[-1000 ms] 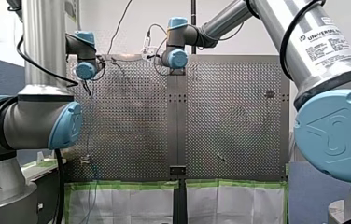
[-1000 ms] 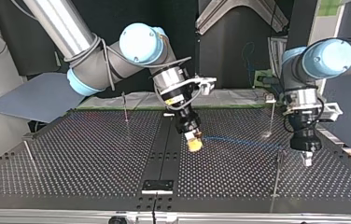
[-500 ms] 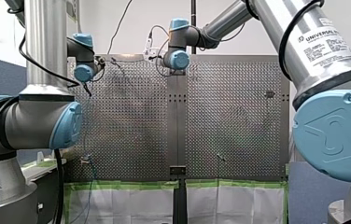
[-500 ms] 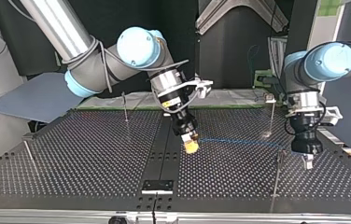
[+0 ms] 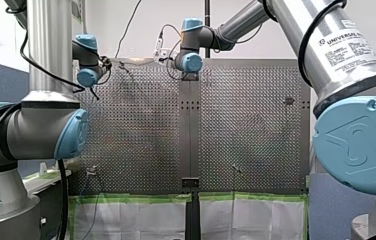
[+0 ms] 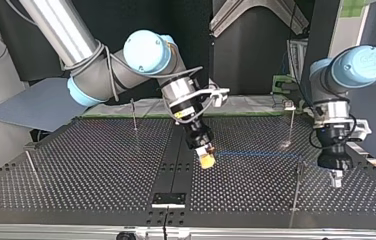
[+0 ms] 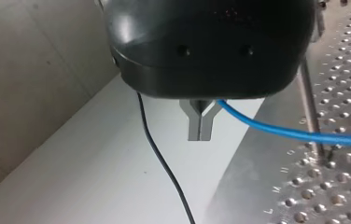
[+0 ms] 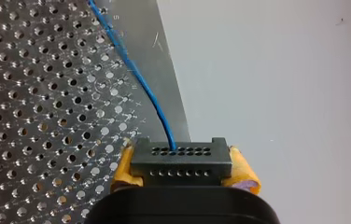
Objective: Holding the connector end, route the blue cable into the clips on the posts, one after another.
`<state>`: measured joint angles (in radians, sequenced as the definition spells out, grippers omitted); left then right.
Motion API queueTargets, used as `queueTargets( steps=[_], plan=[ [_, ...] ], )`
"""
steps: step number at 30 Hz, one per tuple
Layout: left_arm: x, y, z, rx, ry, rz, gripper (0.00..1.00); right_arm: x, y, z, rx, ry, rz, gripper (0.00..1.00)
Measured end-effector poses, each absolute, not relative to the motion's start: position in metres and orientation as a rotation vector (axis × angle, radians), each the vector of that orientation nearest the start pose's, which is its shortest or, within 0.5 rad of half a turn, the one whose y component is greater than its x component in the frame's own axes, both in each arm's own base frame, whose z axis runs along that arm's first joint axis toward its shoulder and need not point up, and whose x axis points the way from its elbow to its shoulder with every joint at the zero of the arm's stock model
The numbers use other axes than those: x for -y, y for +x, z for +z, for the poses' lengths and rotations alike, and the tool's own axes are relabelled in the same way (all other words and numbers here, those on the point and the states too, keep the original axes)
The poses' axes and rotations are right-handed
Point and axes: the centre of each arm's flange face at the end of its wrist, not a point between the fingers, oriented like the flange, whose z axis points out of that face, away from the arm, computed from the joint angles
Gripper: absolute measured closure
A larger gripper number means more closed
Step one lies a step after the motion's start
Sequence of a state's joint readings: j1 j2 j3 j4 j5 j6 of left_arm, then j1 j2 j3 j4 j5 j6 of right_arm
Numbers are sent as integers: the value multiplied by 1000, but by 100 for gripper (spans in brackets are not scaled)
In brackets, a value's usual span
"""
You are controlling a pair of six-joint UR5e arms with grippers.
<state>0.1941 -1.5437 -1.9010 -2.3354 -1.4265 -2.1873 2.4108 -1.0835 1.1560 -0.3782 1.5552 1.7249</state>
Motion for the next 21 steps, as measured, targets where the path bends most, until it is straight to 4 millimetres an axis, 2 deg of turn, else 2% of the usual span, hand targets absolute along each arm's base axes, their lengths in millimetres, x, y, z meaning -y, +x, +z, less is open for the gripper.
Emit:
queueTargets(
  steps=[15,21],
  plan=[
    [53,526,418,-1068,-296,-479,100,383,629,429,-924,-2004,-2830,100],
    [53,534,401,-1097,-301,-485,100,384,629,427,-929,-2006,-2829,100]
  ],
)
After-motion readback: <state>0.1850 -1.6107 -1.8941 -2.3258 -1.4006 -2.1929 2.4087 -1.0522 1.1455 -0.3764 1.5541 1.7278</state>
